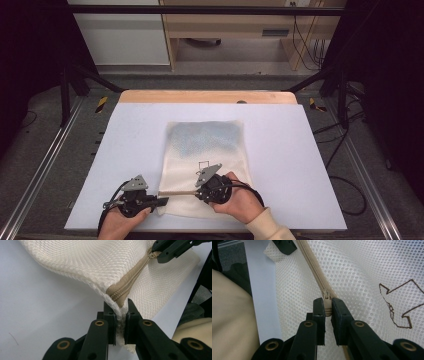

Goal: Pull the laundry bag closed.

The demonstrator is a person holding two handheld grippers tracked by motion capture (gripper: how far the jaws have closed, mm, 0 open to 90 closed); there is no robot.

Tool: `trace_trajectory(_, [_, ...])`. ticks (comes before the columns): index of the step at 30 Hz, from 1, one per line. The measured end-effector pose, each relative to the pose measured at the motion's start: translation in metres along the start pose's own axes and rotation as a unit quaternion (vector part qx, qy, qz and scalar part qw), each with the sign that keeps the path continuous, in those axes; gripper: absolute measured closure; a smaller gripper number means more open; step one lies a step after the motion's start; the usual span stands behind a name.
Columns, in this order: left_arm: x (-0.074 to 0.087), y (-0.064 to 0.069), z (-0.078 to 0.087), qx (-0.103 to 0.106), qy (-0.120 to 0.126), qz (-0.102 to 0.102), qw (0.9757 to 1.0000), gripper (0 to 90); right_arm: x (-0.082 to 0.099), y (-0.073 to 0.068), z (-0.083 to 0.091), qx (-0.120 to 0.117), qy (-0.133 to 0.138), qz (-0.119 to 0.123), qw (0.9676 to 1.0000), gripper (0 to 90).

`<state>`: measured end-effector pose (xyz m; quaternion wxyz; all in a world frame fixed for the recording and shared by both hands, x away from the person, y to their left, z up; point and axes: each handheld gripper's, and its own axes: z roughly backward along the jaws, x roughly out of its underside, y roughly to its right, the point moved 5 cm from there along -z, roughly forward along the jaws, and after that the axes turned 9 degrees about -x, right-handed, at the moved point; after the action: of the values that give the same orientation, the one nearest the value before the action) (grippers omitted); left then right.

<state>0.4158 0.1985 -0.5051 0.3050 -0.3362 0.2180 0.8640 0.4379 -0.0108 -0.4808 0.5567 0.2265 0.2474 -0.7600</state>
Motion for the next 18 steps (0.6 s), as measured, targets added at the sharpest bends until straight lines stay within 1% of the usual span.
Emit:
trace_trajectory(11, [0.0001, 0.0003, 0.0, 0.002, 0.0, 0.002, 1.0, 82.7, 0.0063, 0.0035, 0.0056, 0.006, -0.002, -0.007, 1.0, 82.1])
trace_trajectory(18, [0.0002, 0.0004, 0.0003, 0.001, 0.001, 0.001, 1.0, 82.7, 0.0091, 0.0035, 0.0084, 0.009, 0.002, -0.012, 0.9999, 82.1])
